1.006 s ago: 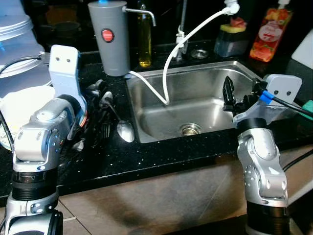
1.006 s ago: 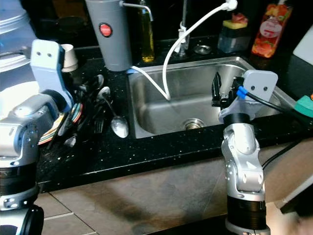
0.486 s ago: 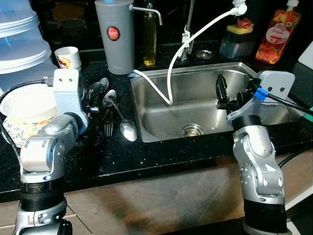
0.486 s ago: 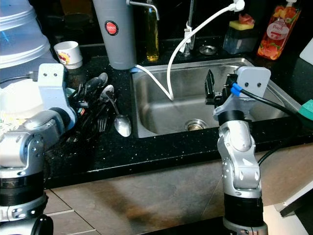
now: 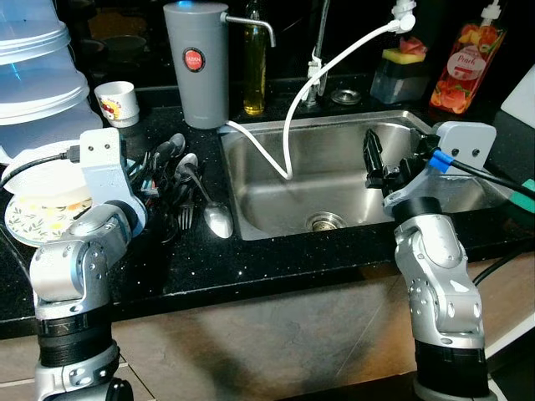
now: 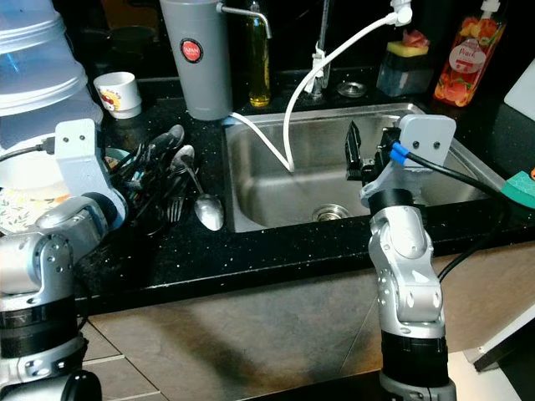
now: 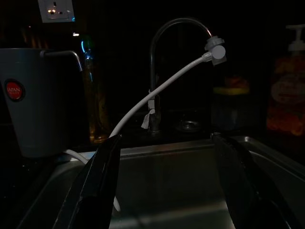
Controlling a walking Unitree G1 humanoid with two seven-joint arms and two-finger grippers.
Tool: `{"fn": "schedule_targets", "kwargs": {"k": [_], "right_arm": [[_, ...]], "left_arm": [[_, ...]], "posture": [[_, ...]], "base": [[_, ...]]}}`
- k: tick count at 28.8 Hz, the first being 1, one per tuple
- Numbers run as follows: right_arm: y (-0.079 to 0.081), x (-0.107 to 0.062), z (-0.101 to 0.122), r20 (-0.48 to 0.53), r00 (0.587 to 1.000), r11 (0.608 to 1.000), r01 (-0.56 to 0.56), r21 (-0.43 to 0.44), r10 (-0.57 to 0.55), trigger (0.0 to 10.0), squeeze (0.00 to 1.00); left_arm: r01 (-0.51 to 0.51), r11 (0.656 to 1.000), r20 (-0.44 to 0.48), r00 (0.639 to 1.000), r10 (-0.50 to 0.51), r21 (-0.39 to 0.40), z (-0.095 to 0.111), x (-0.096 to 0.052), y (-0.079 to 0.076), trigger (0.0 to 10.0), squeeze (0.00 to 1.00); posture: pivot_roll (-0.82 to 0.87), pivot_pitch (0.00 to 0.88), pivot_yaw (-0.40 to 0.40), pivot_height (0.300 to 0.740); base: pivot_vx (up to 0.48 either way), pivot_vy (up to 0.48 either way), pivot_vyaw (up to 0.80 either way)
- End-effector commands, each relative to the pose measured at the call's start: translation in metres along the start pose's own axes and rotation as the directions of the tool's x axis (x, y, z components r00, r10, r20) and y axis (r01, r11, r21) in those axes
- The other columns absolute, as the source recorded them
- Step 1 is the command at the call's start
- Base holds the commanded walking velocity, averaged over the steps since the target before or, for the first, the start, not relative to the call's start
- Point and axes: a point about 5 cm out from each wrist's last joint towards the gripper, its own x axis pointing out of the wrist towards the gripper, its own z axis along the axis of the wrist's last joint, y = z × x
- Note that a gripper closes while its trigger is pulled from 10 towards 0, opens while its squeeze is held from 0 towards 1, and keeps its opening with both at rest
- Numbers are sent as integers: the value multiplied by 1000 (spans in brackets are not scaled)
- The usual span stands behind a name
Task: Kitchen organization
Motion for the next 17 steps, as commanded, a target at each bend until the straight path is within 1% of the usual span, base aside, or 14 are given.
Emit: {"fn": "schedule_targets", "kwargs": {"k": [1, 2, 4, 5, 8, 9, 11, 12, 13, 14, 15, 16, 17], "right_arm": [[0, -2, 0, -5, 1000, 1000, 5, 6, -5, 10000, 0], [-1, -2, 0, -6, 1000, 1000, 8, 6, -8, 10000, 0], [-1, -2, 0, -7, 1000, 1000, 10, 7, -10, 10000, 0], [-1, -2, 0, -7, 1000, 1000, 10, 7, -10, 10000, 0], [-2, -2, 0, -8, 1000, 1000, 14, 9, -14, 10000, 0], [-3, -2, 0, -8, 1000, 1000, 16, 9, -16, 10000, 0], [-3, -2, 0, -8, 1000, 1000, 17, 9, -17, 10000, 0], [-3, -2, 1, -7, 1000, 1000, 19, 9, -19, 10000, 0], [-4, -2, 1, -6, 1000, 1000, 22, 10, -22, 10000, 0], [-4, -2, 1, -6, 1000, 1000, 22, 10, -22, 10000, 0], [-5, -1, 2, -5, 1000, 1000, 25, 11, -25, 10000, 0], [-5, -1, 2, -5, 1000, 1000, 26, 12, -26, 10000, 0], [-5, -1, 2, -3, 1000, 1000, 27, 13, -27, 10000, 0]], "left_arm": [[-28, 1000, -103, 994, 28, -3, -20, 6, 4, 0, 0], [-53, 998, -78, 995, 56, 30, -17, 6, 5, 0, 0], [-73, 996, -65, 995, 77, 56, -15, 6, 6, 0, 0], [-73, 996, -65, 995, 77, 56, -15, 6, 6, 0, 0], [-114, 991, -57, 991, 118, 70, -13, 8, 10, 0, 0], [-136, 987, -33, 990, 139, 82, -10, 9, 11, 0, 0], [-141, 986, -23, 989, 144, 88, -8, 9, 11, 0, 0], [-137, 987, 26, 991, 135, 88, -1, 10, 9, 0, 0], [-97, 990, 135, 987, 84, 99, 15, 9, 0, 0, 0], [-97, 990, 135, 987, 84, 99, 15, 9, 0, 0, 0], [-64, 993, 208, 977, 43, 96, 28, 7, -6, 5569, 0], [-44, 995, 251, 968, 19, 95, 35, 6, -11, 5569, 0], [-9, 995, 303, 953, -21, 95, 46, 4, -17, 10000, 0]], "posture": [[55, 10, 0, 740], [55, 10, 0, 740], [55, 10, 0, 740], [55, 10, 0, 740], [49, 10, 3, 740], [44, 7, 3, 740], [44, 7, 3, 740], [32, 1, 2, 740], [32, 1, 2, 740], [32, 1, 2, 740], [27, 0, -2, 740], [27, 0, -2, 740], [27, 0, -2, 740]], "base": [[0, 0, 0], [0, 0, 0], [0, 0, 0], [0, 0, 0], [0, 0, 0], [0, 0, 0], [0, 0, 0], [0, 0, 0], [0, 0, 0], [0, 0, 0], [0, 0, 0], [0, 0, 0], [0, 0, 0]]}}
